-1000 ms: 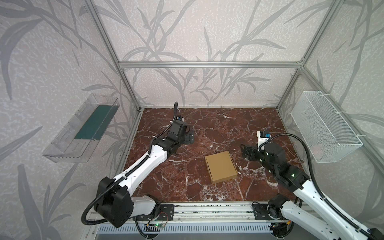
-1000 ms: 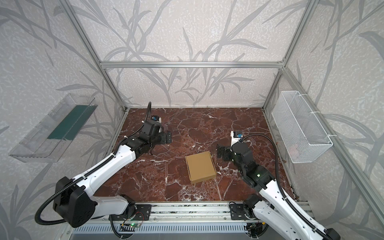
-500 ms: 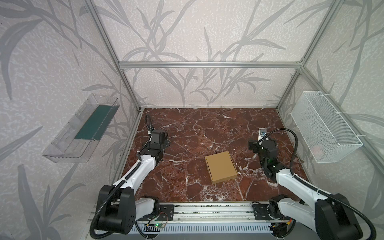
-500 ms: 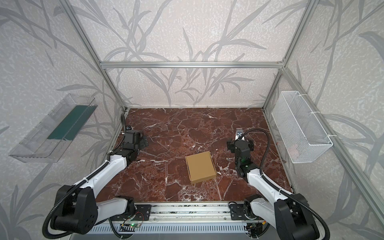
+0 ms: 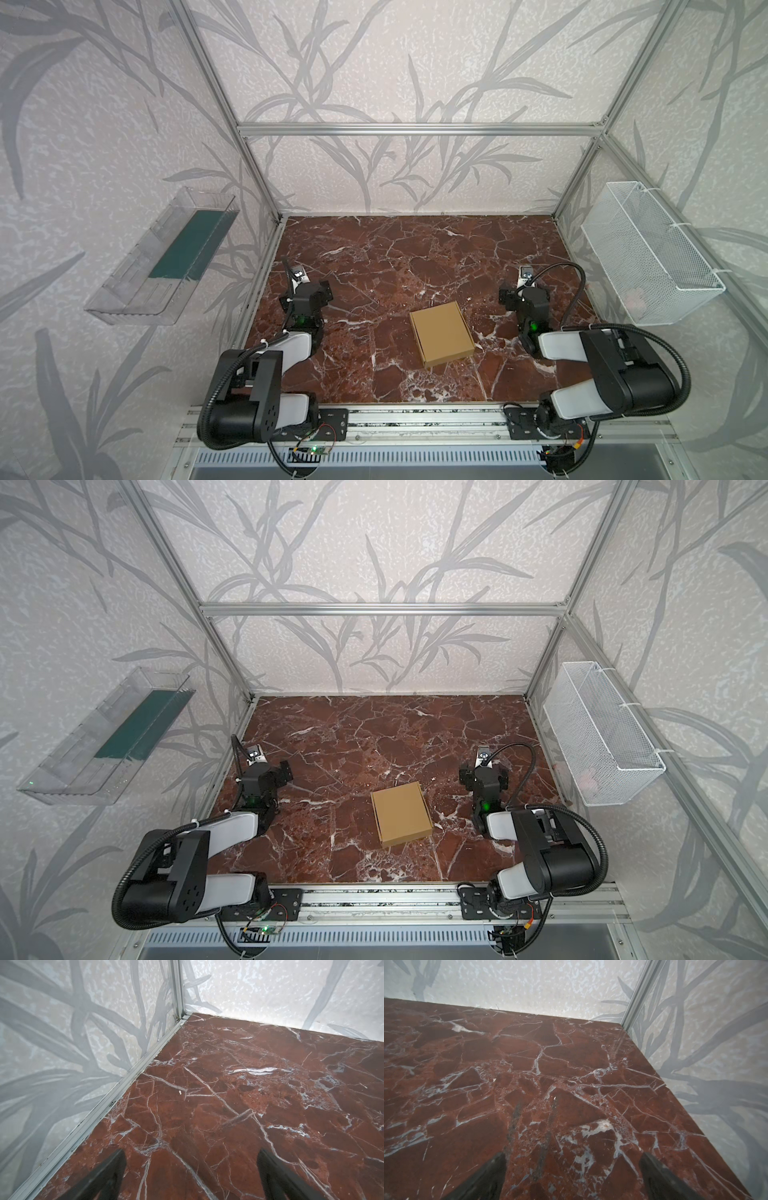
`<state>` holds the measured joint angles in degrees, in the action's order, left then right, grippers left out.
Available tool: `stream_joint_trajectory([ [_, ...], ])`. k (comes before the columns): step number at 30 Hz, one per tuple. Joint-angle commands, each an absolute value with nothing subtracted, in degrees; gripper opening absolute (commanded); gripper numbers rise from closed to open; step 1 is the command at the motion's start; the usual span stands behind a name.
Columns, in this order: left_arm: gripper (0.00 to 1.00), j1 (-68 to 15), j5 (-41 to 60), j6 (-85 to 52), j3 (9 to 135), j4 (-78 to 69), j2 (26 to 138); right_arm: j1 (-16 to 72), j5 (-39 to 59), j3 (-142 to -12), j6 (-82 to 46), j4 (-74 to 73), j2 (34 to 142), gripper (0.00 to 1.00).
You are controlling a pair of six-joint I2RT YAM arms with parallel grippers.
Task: Fold the paper box
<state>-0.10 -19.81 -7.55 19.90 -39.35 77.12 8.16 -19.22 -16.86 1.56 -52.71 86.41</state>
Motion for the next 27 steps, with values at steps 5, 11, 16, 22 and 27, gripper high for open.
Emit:
stream_joint_trajectory([
  [5,0.99,1.9,-12.0,-5.6,21.2,-49.6,86.5,5.9,-12.3,-18.0,0.2,-58.9,89.0,0.99],
  [11,0.99,1.5,-12.6,-5.0,21.7,-50.3,87.8,5.5,-9.7,-19.7,1.4,-58.3,90.3,0.99],
  [16,0.99,-1.6,-20.1,-3.1,20.9,-56.2,90.3,5.6,-9.7,-19.3,1.7,-60.3,90.9,0.99],
  [22,0.99,-2.1,-21.2,-2.4,20.6,-57.7,90.7,5.6,-7.0,-20.1,2.7,-58.5,90.8,0.99],
  [27,0.99,-2.4,-21.8,-2.2,20.5,-58.1,90.8,5.6,-5.4,-20.7,3.2,-57.3,90.8,0.99],
])
